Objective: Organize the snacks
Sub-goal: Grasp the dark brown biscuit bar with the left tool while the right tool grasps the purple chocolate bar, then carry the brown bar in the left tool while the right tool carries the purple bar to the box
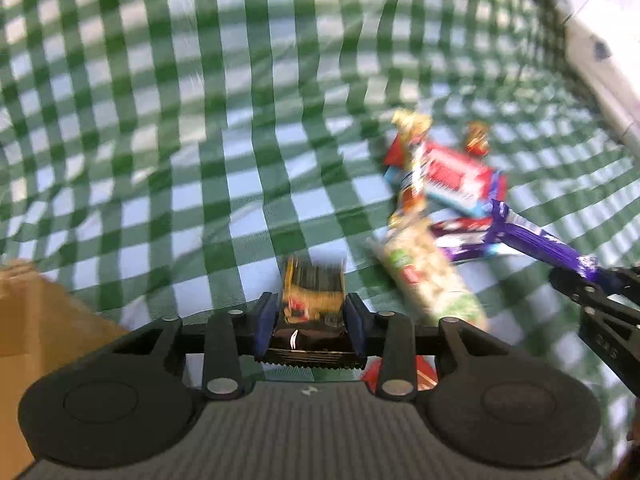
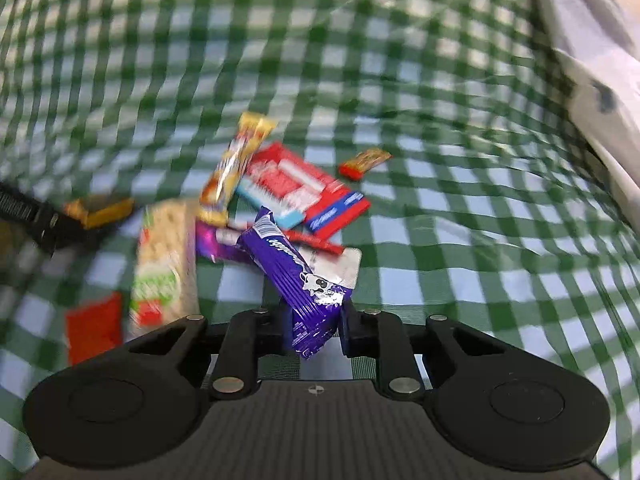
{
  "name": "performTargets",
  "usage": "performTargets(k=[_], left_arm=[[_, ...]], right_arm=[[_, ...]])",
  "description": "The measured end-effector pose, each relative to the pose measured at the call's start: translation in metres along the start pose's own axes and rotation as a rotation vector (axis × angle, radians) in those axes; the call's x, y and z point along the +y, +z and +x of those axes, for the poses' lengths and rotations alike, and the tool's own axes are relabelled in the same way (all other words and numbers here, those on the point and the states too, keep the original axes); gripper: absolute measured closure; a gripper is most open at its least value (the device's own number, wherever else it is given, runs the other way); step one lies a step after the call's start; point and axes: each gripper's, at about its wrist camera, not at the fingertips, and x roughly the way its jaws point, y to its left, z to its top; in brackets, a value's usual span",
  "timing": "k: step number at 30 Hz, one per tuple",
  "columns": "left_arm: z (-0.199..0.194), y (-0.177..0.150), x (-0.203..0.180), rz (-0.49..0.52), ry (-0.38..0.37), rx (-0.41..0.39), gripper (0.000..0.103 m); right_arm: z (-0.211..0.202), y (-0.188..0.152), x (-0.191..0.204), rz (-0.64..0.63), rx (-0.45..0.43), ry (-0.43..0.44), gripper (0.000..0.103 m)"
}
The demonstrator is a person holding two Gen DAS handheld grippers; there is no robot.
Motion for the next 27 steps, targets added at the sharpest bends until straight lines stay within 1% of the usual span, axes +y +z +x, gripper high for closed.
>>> performTargets(k=[1, 2, 3, 5, 7, 8, 9, 10, 11, 12, 13, 14, 15, 18, 20, 22, 23, 24, 25, 26, 27], left_arm=[[-0.015, -0.002, 0.002, -0.013, -0.026, -0.020, 0.094], [-0.027, -0.004, 0.005, -0.031, -0.047, -0.032, 0.098], [-0.039, -0.004, 0.006, -0.046, -0.061, -0.043, 0.098], [-0.056, -0.009, 0.009, -0.046, -0.066, -0.067, 0.103], [-0.066, -0.011, 0.013, -0.050, -0.071, -0.066, 0.103], [-0.067, -0.012, 0.014, -0.054, -0.073, -0.053, 0.103], [-0.064, -0.012, 0.013, -0.046, -0.092, -0.017, 0.098], [-0.057, -0.011, 0.012, -0.038, -0.102, 0.020, 0.081], [-0.048, -0.012, 0.009, -0.036, -0.083, 0.044, 0.045], [-0.039, -0.012, 0.008, -0.028, -0.060, 0.056, 0.029], [-0.031, -0.014, 0.005, -0.012, -0.045, 0.062, 0.017], [-0.022, -0.015, 0.001, -0.003, -0.036, 0.070, 0.018], [-0.012, -0.016, -0.001, -0.007, -0.038, 0.095, 0.018], [0.019, -0.015, 0.001, -0.060, -0.047, 0.162, 0.018], [0.034, -0.021, 0.006, -0.068, -0.028, 0.193, 0.017], [0.049, -0.027, 0.012, -0.065, -0.004, 0.227, 0.017], [0.055, -0.028, 0.014, -0.065, 0.002, 0.240, 0.017], [0.062, -0.031, 0.016, -0.069, 0.003, 0.251, 0.015], [0.062, -0.032, 0.018, -0.075, -0.004, 0.236, 0.008], [0.063, -0.033, 0.019, -0.078, -0.004, 0.221, 0.004], [0.065, -0.033, 0.019, -0.077, 0.001, 0.224, 0.003]], right_arm=[[-0.010, 0.001, -0.001, 0.028, -0.018, 0.002, 0.081], [-0.020, 0.003, -0.001, 0.050, -0.035, 0.000, 0.081], [-0.030, 0.003, 0.000, 0.065, -0.048, -0.002, 0.081], [-0.044, 0.004, 0.005, 0.064, -0.065, 0.003, 0.081], [-0.053, 0.004, 0.010, 0.052, -0.071, -0.003, 0.081], [-0.057, 0.004, 0.012, 0.053, -0.070, -0.002, 0.081], [-0.061, 0.003, 0.014, 0.054, -0.067, -0.002, 0.081], [-0.064, -0.001, 0.015, 0.050, -0.067, -0.011, 0.081], [-0.065, -0.004, 0.016, 0.041, -0.062, -0.024, 0.081], [-0.064, -0.006, 0.017, 0.039, -0.051, -0.032, 0.081], [-0.060, -0.009, 0.015, 0.048, -0.030, -0.035, 0.081], [-0.055, -0.013, 0.011, 0.069, -0.004, -0.037, 0.081], [-0.050, -0.017, 0.007, 0.093, 0.020, -0.037, 0.081], [-0.035, -0.030, -0.006, 0.165, 0.076, -0.029, 0.081], [-0.025, -0.039, -0.014, 0.194, 0.107, -0.027, 0.080], [-0.014, -0.047, -0.021, 0.220, 0.141, -0.022, 0.078], [-0.011, -0.050, -0.022, 0.224, 0.138, -0.018, 0.077], [-0.011, -0.052, -0.022, 0.218, 0.120, -0.013, 0.070], [-0.011, -0.053, -0.020, 0.207, 0.109, -0.006, 0.054], [-0.010, -0.052, -0.018, 0.192, 0.103, 0.001, 0.043], [-0.008, -0.051, -0.015, 0.173, 0.102, -0.007, 0.024]])
